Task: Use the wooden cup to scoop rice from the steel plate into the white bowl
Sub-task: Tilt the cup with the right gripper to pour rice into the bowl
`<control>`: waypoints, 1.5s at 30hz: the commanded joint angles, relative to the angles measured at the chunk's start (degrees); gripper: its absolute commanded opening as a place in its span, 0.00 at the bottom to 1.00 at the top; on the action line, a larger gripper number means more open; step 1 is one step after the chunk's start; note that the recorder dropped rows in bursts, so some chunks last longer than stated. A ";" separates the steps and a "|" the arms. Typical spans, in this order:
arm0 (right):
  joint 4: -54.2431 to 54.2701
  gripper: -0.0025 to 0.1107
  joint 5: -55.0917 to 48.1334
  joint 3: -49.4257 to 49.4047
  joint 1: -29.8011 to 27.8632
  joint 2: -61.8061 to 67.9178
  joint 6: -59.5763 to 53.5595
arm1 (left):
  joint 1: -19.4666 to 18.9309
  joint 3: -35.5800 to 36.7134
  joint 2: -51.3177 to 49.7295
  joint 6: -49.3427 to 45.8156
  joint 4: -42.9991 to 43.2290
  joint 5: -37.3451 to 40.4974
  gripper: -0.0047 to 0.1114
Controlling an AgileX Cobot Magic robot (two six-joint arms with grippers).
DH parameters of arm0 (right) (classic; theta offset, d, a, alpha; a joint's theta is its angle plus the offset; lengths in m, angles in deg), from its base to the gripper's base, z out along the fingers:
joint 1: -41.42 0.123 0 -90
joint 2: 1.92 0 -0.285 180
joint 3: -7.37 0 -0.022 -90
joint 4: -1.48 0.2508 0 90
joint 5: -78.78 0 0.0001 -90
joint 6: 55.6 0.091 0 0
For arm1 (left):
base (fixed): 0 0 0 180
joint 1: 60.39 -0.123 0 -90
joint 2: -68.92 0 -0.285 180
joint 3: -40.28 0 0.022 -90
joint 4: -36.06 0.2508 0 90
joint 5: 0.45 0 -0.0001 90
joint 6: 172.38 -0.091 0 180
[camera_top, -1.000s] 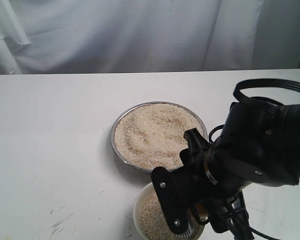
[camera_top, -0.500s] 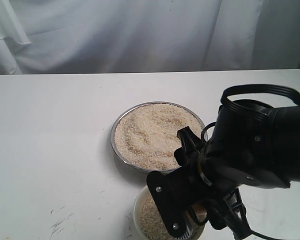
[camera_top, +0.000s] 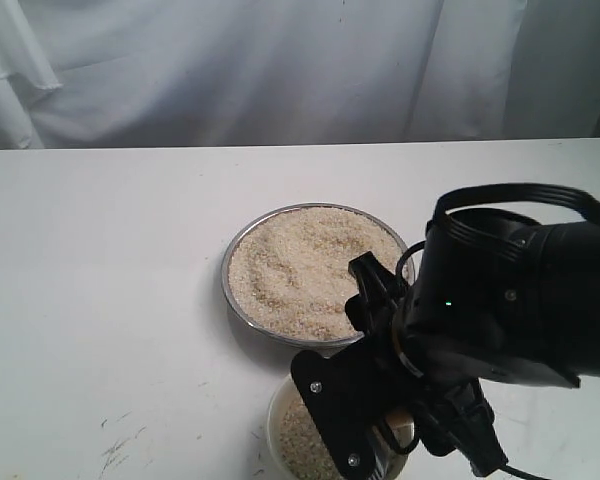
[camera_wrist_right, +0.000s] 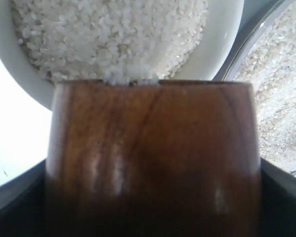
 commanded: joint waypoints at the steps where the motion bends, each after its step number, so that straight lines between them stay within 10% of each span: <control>1: -1.45 0.02 -0.49 0.37 1.16 -0.16 0.39 | 0.15 0.28 0.24 0.03 0.06 -0.39 0.04; 45: -8.68 0.02 -5.78 2.31 6.36 -0.16 -0.21 | 0.15 0.28 0.24 0.03 0.06 -0.39 0.04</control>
